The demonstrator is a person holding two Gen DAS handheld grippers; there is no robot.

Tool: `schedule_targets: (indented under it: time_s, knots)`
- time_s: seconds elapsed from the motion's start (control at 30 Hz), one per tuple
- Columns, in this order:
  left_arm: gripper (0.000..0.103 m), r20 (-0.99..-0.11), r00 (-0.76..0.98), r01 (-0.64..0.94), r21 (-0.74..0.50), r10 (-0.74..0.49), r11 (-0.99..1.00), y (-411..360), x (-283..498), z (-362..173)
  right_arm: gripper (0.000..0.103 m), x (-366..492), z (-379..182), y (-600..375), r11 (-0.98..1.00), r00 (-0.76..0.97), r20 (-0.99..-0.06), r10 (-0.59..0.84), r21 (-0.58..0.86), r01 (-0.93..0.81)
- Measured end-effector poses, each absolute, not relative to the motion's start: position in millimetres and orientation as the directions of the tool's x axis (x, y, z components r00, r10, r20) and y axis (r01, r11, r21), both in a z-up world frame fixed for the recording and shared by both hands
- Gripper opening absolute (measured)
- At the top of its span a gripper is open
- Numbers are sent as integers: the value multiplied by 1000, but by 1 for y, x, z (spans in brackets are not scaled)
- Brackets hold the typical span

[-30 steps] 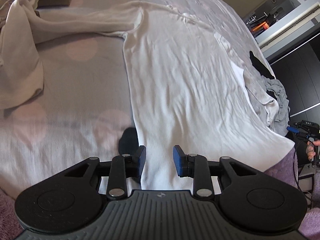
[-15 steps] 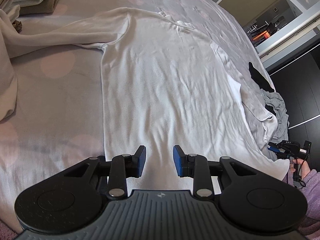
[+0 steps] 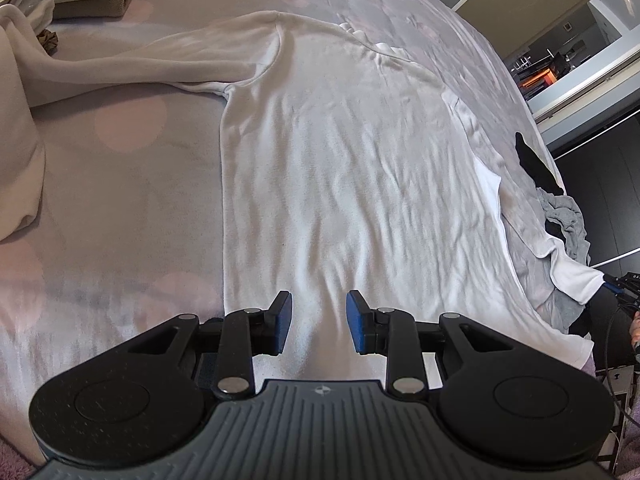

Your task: Fold clothes

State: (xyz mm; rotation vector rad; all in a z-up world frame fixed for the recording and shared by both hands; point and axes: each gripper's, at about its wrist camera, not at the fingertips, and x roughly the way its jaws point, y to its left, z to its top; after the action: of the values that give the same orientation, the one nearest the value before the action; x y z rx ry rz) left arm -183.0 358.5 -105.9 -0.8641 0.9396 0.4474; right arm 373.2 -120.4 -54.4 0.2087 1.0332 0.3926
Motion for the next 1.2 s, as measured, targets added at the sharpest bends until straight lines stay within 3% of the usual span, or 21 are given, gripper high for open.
schedule_targets:
  time_s: [0.17, 0.4, 0.53, 0.6, 0.97, 1.2]
  knots:
    - [27, -849, 528, -676, -434, -20, 595, 361, -182, -108, 9, 399, -35, -135, 949, 518, -795, 315, 246, -200]
    - [30, -868, 494, -721, -377, 49, 581, 376, -197, -98, 9, 427, -82, -150, 971, 489, -840, 236, 222, -87]
    - [37, -883, 448, -766, -300, 138, 569, 392, -218, -87, 21, 416, -95, -140, 970, 486, -840, 241, 212, -116]
    - [38, -885, 430, -787, -268, 181, 555, 402, -231, -81, 21, 407, -96, -129, 969, 493, -835, 246, 195, -152]
    - [44, -854, 245, -905, -33, 458, 424, 455, -286, -67, 36, 319, -113, -19, 841, 387, -754, 531, 412, -351]
    - [47, -875, 184, -931, -10, 447, 365, 459, -317, -107, 37, 270, -150, 52, 753, 268, -711, 650, 554, -355]
